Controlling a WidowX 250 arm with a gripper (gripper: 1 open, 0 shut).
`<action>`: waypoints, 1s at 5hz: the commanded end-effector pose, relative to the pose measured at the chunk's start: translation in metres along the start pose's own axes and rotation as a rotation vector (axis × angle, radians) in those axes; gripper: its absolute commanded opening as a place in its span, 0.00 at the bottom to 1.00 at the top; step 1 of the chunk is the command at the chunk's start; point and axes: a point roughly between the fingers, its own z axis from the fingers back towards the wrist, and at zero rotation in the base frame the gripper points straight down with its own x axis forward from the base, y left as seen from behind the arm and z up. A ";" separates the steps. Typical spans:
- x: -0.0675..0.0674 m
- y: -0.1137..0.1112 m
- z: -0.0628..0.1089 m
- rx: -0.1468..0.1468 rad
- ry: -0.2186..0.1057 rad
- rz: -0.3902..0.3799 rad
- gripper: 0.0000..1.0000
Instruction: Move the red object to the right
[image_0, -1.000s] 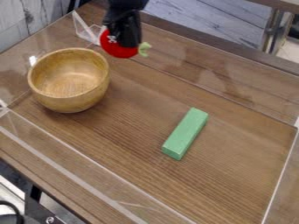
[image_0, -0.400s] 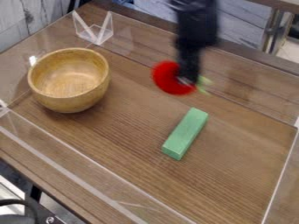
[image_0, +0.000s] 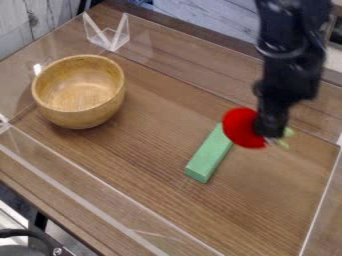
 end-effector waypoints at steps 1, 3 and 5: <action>0.009 0.000 -0.005 -0.001 -0.030 0.005 0.00; -0.027 0.014 -0.023 -0.037 -0.031 0.034 0.00; -0.042 0.011 -0.015 -0.011 0.001 0.146 0.00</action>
